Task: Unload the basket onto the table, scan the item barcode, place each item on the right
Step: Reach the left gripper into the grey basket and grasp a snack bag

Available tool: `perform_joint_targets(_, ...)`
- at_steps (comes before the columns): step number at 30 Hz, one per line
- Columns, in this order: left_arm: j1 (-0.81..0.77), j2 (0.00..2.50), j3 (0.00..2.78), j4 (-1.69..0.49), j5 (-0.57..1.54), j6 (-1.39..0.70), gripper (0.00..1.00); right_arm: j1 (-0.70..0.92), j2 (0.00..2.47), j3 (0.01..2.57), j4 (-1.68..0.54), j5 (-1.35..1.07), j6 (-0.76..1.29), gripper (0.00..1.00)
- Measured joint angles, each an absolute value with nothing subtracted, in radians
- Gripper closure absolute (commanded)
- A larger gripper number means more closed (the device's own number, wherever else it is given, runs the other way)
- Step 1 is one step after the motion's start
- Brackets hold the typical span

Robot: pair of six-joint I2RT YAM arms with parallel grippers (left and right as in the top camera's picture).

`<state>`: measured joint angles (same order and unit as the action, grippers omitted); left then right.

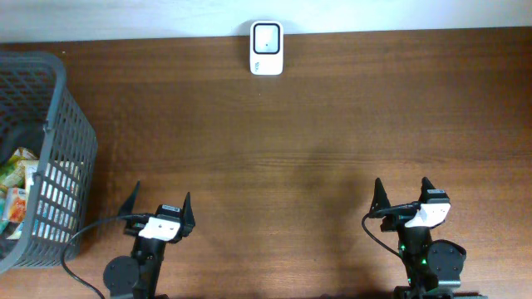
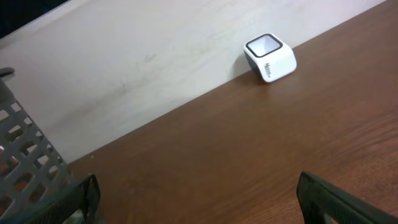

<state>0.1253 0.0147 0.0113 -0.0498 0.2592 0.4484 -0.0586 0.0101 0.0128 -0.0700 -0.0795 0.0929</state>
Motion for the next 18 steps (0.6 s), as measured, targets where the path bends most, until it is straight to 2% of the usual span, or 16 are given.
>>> perform_joint_targets(6, 0.125, 0.099, 0.111, -0.027, 0.283, 0.367, 0.01, -0.059, 0.009, 0.013, -0.069, -0.08, 0.093, 0.01)
perform_joint_targets(9, 0.125, 0.341, 0.336, -0.033, 0.311, 0.344, 0.01, -0.059, 0.009, 0.013, -0.068, -0.08, 0.093, 0.01)
perform_joint_targets(11, 0.125, 0.538, 0.533, -0.144, 0.349, 0.337, 0.01, -0.059, 0.012, 0.013, -0.067, -0.078, 0.093, 0.01)
perform_joint_targets(14, 0.123, 0.947, 1.074, -0.503, 0.384, 0.331, 0.01, -0.059, 0.014, 0.013, -0.067, -0.077, 0.094, 0.01)
perform_joint_targets(17, 0.121, 1.271, 1.647, -1.036, 0.409, 0.327, 0.01, -0.059, 0.009, 0.012, -0.067, -0.077, 0.093, 0.01)
perform_joint_targets(18, 0.12, 1.363, 1.811, -1.089, 0.427, 0.328, 0.01, -0.059, 0.01, 0.012, -0.068, -0.076, 0.093, 0.01)
